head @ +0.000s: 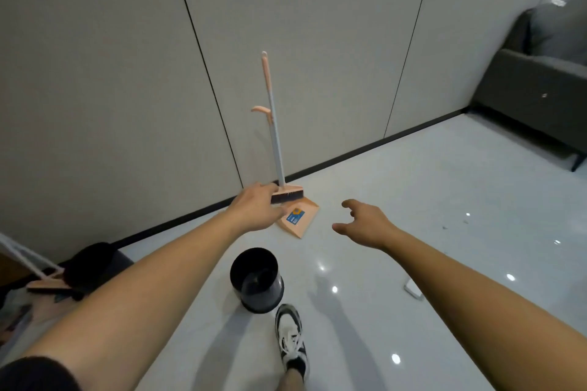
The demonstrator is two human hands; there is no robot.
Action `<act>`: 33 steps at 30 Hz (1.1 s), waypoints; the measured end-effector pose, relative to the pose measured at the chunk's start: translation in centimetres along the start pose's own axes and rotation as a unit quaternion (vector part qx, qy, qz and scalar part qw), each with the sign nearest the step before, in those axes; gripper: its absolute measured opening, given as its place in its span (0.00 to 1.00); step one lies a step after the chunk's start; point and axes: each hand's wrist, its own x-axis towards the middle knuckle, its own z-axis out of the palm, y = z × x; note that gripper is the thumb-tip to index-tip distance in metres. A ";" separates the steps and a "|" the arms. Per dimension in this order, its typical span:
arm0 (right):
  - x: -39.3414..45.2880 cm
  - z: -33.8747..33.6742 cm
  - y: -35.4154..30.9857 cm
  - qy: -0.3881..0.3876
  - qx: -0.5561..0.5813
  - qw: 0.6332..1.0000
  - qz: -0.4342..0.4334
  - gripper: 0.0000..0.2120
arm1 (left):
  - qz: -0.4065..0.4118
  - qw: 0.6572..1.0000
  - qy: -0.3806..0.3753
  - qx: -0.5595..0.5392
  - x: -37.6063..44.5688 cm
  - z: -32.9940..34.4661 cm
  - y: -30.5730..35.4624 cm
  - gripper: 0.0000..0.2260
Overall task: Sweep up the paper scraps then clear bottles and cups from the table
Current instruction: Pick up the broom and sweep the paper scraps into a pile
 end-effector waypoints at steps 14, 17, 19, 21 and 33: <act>30.2 -0.2 -9.0 -0.085 0.081 0.990 0.083 0.28 | -0.096 0.990 -0.051 -0.090 27.3 -2.4 -11.3 0.29; 35.5 -0.2 -10.2 -0.096 0.102 0.985 0.100 0.27 | -0.108 0.987 -0.043 -0.111 31.0 -3.0 -12.8 0.29; 39.0 -0.4 -11.1 -0.102 0.142 0.978 0.115 0.23 | -0.113 0.986 -0.029 -0.116 33.5 -3.2 -13.9 0.28; 42.6 -0.5 -12.0 -0.109 0.181 0.970 0.124 0.21 | -0.125 0.985 -0.012 -0.120 35.8 -3.4 -14.9 0.27; 64.1 -3.7 -12.7 -0.206 0.316 0.902 0.209 0.16 | -0.216 0.973 -0.004 -0.083 52.4 -4.7 -15.7 0.29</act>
